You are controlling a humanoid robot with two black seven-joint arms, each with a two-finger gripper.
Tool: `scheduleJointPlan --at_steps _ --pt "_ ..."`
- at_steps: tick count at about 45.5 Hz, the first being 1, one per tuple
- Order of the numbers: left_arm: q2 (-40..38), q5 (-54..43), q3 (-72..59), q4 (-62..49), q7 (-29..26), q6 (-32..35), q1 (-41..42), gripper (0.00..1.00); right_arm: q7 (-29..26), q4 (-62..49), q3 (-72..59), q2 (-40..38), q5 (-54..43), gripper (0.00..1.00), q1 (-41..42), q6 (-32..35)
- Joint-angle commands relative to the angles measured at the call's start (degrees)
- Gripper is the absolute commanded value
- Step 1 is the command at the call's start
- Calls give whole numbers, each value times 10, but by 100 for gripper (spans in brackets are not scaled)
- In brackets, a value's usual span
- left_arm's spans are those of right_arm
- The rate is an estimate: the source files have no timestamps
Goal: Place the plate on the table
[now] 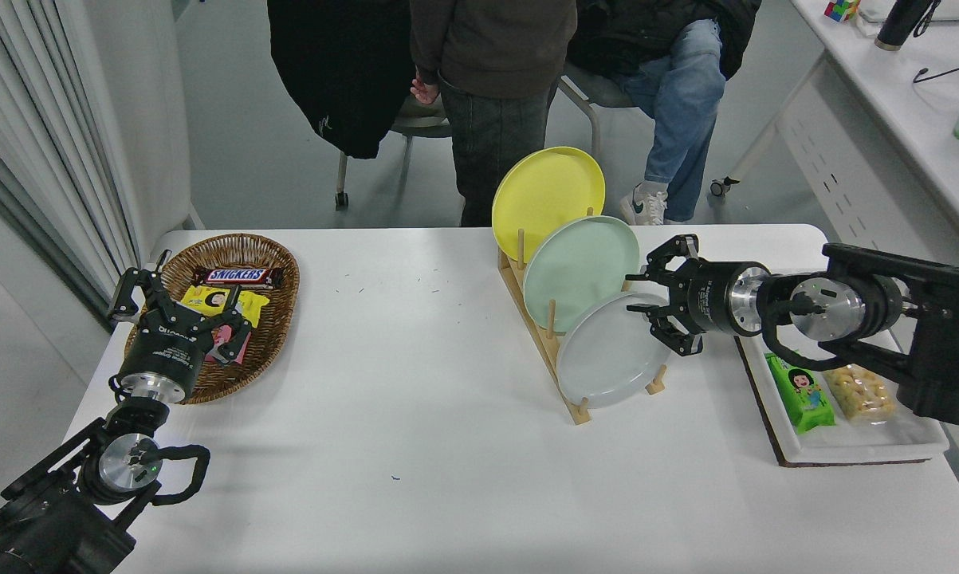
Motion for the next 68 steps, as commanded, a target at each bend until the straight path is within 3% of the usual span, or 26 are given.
scheduleJointPlan --at_steps 1,68 --pt "0 0 0 0 0 0 0 98 0 1 12 0 2 33 -4 -1" --pt "0 0 0 0 0 0 0 98 -1 -2 7 10 -6 20 0 -9"
